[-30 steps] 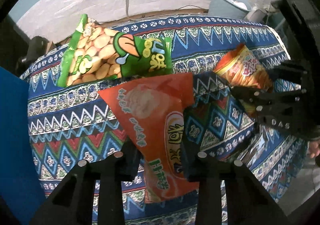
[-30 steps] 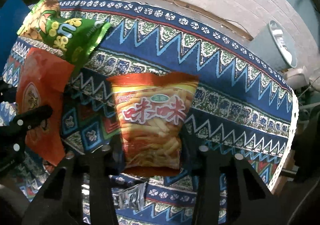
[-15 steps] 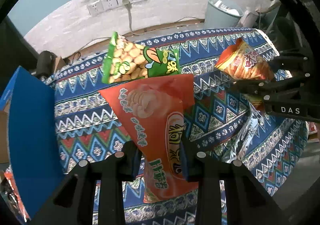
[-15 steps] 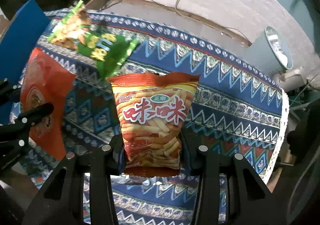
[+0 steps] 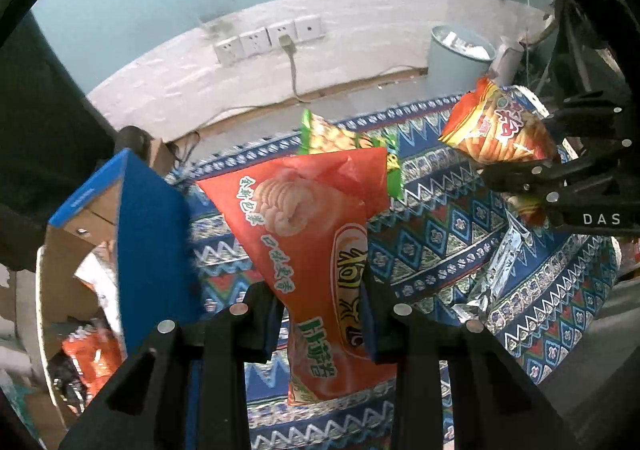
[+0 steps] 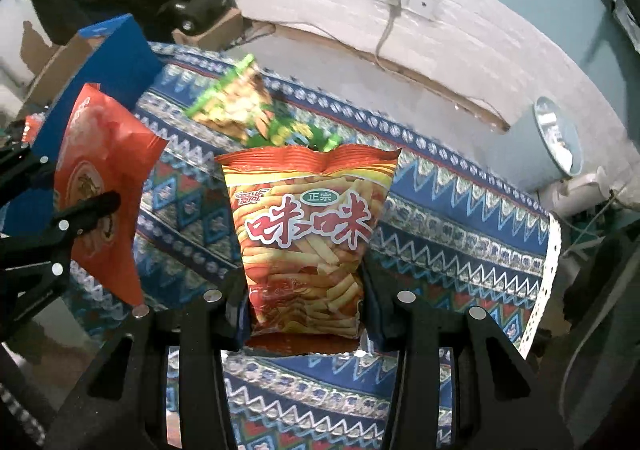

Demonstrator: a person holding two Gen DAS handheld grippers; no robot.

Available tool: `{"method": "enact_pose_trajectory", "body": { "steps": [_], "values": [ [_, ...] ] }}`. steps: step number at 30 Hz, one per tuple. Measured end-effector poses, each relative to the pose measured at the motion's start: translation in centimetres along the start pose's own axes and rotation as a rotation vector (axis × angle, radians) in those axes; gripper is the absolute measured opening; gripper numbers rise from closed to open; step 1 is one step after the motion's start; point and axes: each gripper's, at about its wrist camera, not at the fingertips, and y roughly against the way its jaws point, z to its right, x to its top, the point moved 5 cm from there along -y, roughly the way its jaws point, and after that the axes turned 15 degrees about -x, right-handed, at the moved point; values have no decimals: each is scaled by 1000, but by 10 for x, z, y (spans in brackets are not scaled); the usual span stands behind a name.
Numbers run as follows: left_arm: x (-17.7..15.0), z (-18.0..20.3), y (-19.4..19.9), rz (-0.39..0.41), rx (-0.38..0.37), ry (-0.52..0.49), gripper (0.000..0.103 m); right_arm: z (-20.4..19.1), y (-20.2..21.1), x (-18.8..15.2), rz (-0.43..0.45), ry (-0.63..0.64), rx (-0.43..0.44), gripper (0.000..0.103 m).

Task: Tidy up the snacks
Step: 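Carry both bags over the cardboard box and open both tools to drop them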

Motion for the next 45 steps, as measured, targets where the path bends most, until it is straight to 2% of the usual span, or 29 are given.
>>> {"method": "enact_pose_trajectory", "body": {
  "steps": [14,25,37,45],
  "values": [
    [7,-39,65,101,84,5,33,-45,62,33,117,50,65,42],
    [-2,-78,93,136,127,53,33,-92,94,63,187,107,119,42],
    [-22,-124,119,172,178,115,33,-154,115,102,221,170,170,43],
    [-39,-161,128,175,196,176,33,-203,114,118,216,229,199,43]
  ]
}}
